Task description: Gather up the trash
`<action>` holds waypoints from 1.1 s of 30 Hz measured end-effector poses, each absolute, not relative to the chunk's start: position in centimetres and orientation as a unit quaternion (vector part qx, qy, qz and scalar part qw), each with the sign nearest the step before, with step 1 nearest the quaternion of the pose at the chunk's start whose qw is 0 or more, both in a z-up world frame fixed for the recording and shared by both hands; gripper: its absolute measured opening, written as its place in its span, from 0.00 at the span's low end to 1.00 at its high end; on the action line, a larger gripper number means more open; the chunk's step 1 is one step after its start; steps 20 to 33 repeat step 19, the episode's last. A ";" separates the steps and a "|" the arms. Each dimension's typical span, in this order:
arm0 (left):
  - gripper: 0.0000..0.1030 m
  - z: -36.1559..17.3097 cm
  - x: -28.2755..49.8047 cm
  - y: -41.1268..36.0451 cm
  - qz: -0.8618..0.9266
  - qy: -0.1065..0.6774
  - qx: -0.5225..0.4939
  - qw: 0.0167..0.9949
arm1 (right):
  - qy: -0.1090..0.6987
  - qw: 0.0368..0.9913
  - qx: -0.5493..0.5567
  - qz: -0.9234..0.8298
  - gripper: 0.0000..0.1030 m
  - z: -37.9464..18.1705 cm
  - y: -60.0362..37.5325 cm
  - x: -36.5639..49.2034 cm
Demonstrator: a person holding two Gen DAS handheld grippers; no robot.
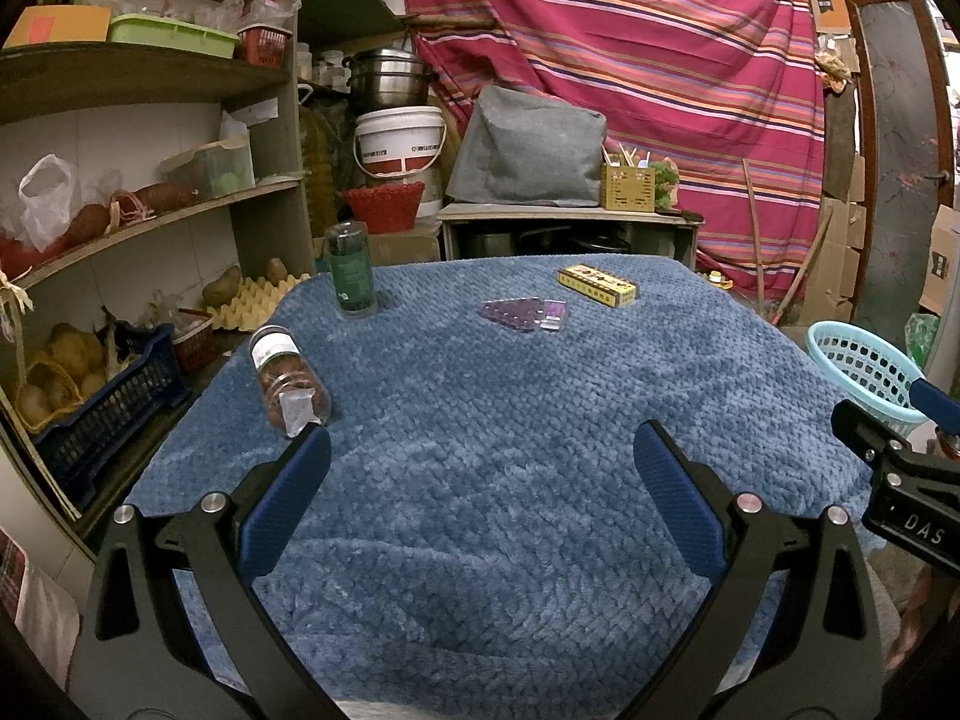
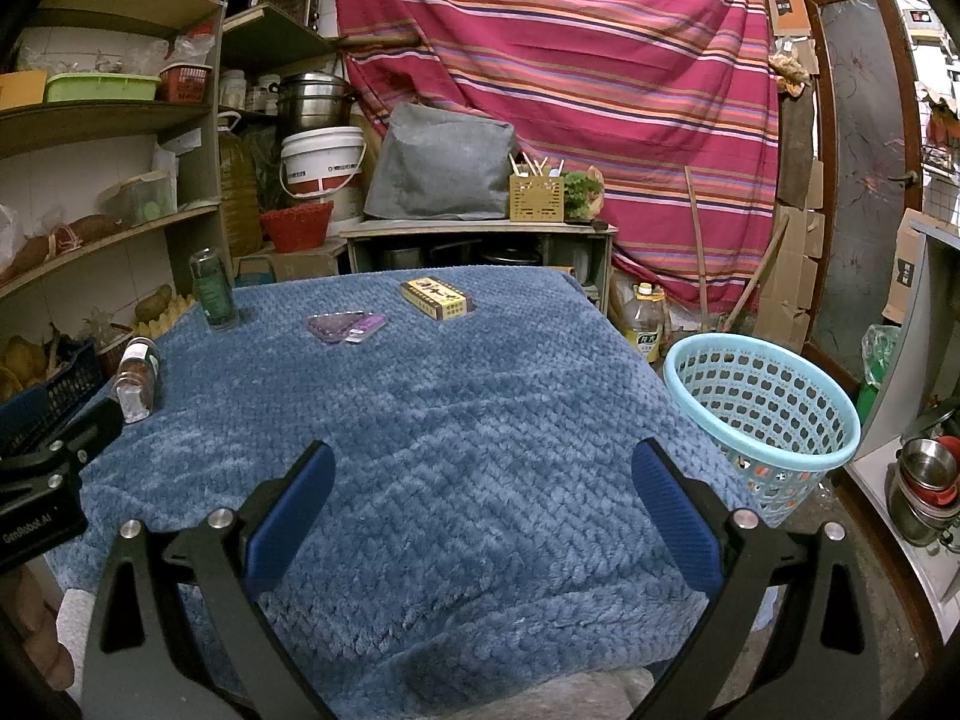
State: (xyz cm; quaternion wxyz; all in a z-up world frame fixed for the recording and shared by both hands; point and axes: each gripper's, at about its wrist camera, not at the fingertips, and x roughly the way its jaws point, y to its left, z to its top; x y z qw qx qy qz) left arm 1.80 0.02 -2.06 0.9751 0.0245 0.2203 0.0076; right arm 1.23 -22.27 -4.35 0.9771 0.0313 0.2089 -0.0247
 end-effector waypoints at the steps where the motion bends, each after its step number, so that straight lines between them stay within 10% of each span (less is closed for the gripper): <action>1: 0.95 -2.0 1.8 0.1 0.008 0.220 0.024 0.975 | 0.209 0.977 0.031 -0.024 0.94 -4.3 -22.3 1.2; 33: 0.95 -1.8 1.7 0.5 0.008 0.222 0.024 0.975 | 0.208 0.977 0.031 -0.025 0.94 -4.3 -22.2 1.2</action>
